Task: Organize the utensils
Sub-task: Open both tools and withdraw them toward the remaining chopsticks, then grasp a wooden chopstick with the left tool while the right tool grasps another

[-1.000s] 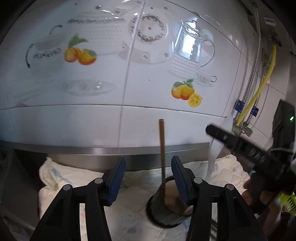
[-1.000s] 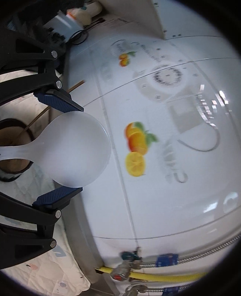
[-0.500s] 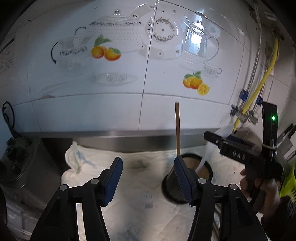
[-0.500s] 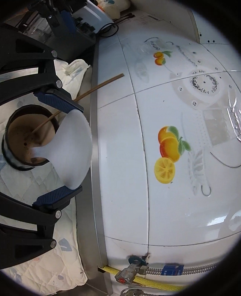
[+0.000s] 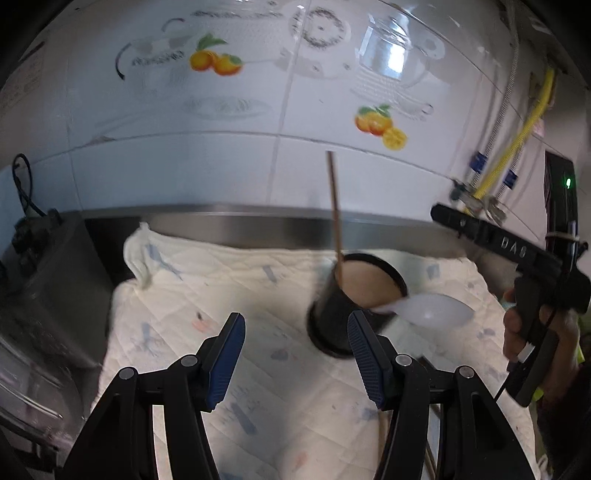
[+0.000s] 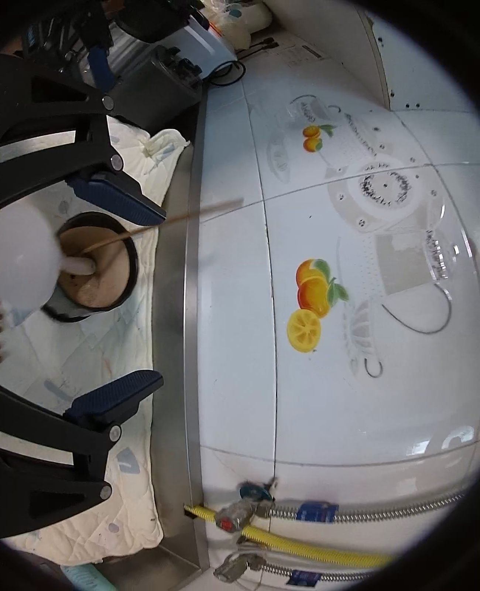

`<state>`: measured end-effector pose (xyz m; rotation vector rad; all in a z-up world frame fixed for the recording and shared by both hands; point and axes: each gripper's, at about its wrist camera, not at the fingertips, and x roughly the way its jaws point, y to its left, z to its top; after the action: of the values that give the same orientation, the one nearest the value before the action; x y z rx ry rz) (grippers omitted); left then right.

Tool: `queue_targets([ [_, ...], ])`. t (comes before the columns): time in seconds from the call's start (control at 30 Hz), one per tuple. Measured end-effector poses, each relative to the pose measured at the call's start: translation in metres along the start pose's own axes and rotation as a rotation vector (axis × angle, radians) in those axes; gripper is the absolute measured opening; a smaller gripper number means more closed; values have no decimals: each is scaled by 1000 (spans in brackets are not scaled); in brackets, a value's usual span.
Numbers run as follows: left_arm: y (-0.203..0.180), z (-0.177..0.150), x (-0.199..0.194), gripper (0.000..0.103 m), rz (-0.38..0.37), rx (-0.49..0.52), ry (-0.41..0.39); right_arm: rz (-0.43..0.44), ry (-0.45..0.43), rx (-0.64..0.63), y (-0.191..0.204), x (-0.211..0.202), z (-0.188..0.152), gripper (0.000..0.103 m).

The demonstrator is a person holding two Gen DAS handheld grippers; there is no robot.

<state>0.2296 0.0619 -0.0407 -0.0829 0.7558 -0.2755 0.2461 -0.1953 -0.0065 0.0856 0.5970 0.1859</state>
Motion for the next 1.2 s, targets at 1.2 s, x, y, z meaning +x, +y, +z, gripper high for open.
queue_targets([
  [1.2,-119,-101,114,31,-127,259,351,-59,270,80,-59,-68,-134,64],
])
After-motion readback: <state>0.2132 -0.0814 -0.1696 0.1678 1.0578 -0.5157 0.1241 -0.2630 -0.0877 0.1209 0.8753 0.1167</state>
